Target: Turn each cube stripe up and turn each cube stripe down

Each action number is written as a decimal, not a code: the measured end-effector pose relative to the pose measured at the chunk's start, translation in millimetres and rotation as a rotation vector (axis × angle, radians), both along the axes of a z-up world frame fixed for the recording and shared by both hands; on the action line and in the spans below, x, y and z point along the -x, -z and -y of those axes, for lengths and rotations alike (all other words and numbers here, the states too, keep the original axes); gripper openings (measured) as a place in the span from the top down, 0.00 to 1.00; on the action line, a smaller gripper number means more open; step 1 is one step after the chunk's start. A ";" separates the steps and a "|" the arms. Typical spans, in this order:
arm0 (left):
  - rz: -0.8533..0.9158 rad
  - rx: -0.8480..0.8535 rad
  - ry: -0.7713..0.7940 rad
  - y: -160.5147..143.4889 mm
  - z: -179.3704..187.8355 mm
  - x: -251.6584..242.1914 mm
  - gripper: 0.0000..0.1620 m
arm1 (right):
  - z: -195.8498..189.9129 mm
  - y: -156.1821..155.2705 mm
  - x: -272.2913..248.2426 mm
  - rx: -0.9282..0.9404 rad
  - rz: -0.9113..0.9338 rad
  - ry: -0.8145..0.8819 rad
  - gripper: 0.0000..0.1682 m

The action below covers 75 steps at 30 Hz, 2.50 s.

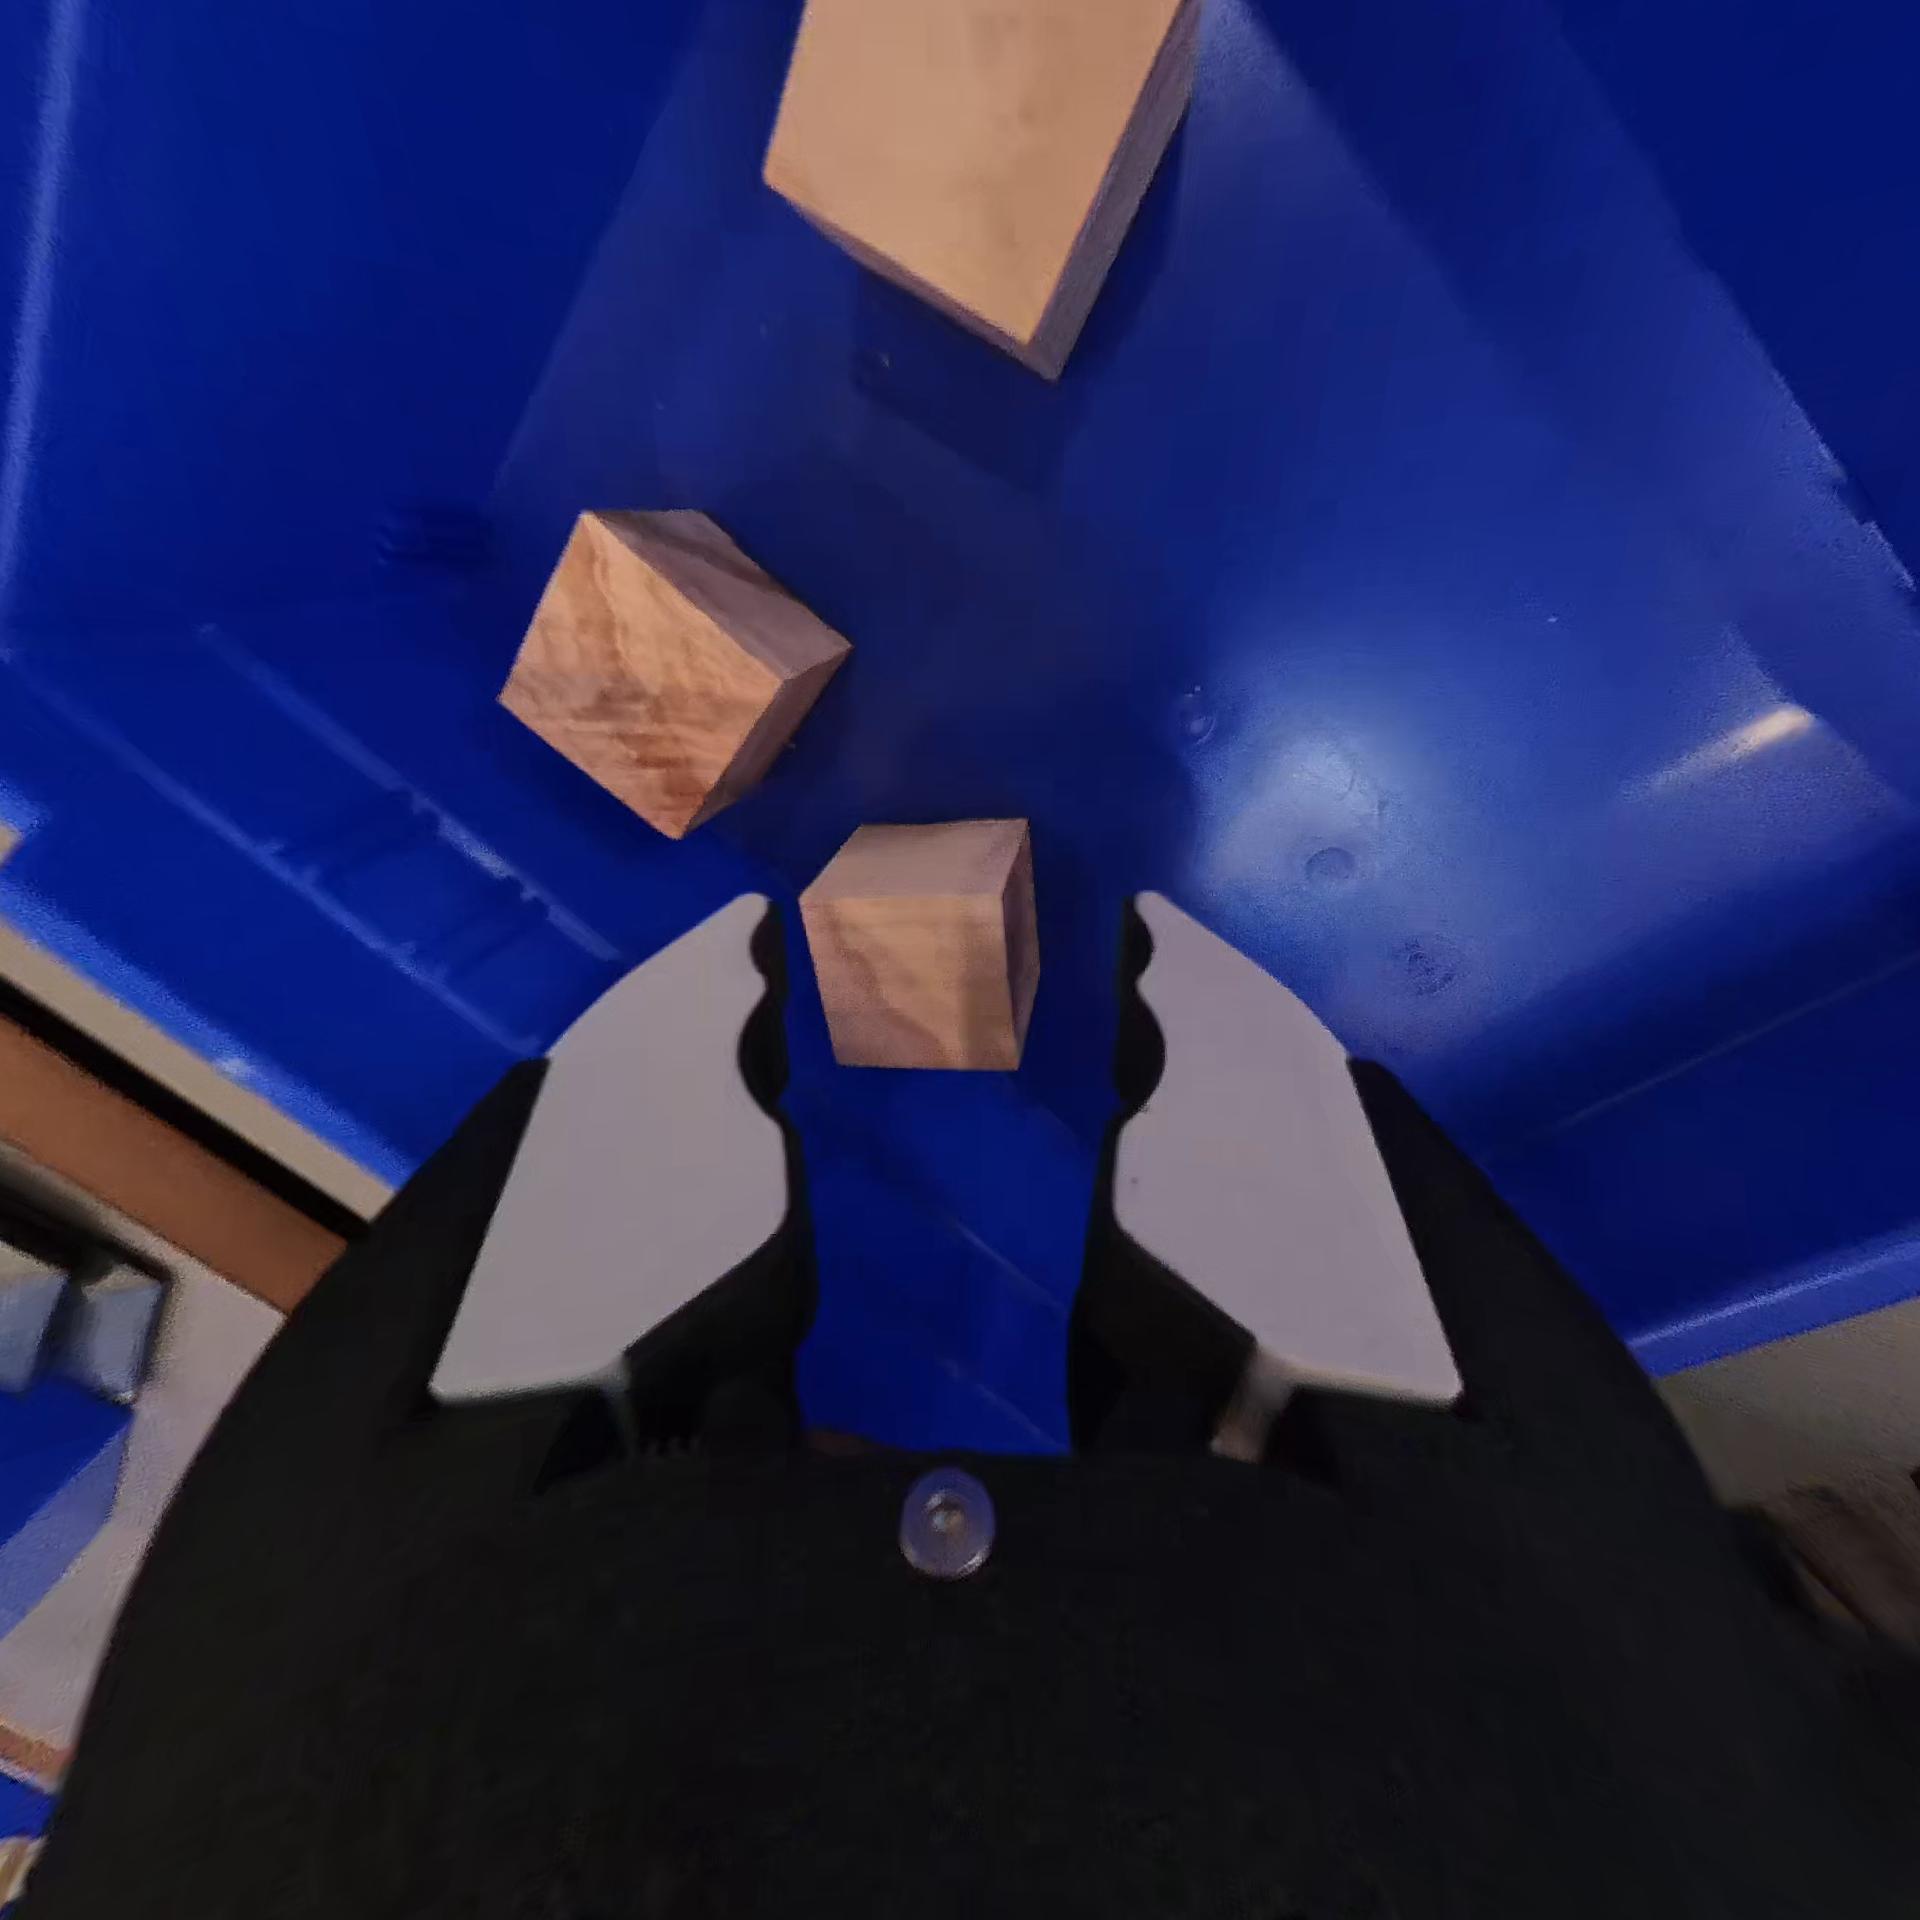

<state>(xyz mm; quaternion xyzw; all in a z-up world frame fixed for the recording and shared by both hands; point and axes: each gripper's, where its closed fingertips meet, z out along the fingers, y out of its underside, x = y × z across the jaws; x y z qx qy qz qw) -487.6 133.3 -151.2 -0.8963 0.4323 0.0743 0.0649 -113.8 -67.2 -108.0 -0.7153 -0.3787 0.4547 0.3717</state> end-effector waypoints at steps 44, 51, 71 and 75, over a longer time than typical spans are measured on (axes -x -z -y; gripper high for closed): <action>1.289 -0.185 0.324 -175.5 97.9 -301.2 0.73 | -60.6 -81.9 7.4 -0.034 -0.350 0.077 0.59; 1.346 -0.100 0.341 -161.2 114.7 -343.9 0.73 | -74.8 -91.1 31.3 -0.168 -0.317 0.118 0.57; 1.238 -0.218 -0.022 -51.7 197.7 -297.5 0.57 | -87.1 -147.0 -83.5 -0.284 -0.097 0.382 0.73; 1.292 -0.164 -0.009 -57.6 204.5 -297.5 0.58 | -99.2 -172.5 -181.4 -0.244 0.080 0.672 0.73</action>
